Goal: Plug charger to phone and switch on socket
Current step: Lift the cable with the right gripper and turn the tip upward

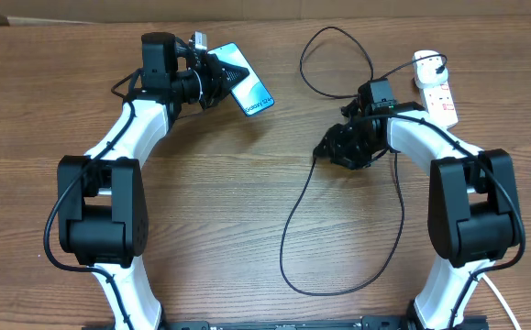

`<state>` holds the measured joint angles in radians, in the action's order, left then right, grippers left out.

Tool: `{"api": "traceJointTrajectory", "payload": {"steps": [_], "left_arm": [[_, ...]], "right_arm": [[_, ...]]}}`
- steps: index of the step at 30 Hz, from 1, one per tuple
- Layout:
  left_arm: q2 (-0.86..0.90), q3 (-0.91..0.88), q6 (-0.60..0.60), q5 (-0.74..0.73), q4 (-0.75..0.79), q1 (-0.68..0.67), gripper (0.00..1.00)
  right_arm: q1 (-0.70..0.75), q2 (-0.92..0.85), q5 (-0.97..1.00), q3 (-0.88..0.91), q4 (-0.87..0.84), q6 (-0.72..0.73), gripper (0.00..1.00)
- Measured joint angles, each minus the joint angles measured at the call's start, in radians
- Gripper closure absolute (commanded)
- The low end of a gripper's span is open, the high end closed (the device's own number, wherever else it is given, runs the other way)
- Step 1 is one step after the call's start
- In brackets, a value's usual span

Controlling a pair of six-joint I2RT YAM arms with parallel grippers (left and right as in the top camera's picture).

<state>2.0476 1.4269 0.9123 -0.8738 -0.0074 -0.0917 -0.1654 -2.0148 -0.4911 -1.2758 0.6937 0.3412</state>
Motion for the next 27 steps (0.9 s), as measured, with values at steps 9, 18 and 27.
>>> {"api": "traceJointTrajectory", "payload": {"steps": [9, 18, 27], "left_arm": [[0.0, 0.0, 0.0, 0.0, 0.0, 0.0, 0.96], [0.0, 0.0, 0.0, 0.0, 0.0, 0.0, 0.96], [0.0, 0.0, 0.0, -0.004, 0.0, 0.0, 0.96]], "right_arm": [[-0.004, 0.0, 0.01, 0.0, -0.02, 0.094, 0.46], [-0.151, 0.023, 0.263, -0.007, 0.0, 0.286, 0.53], [-0.203, 0.026, 0.395, -0.008, 0.01, 0.369, 0.71]]}}
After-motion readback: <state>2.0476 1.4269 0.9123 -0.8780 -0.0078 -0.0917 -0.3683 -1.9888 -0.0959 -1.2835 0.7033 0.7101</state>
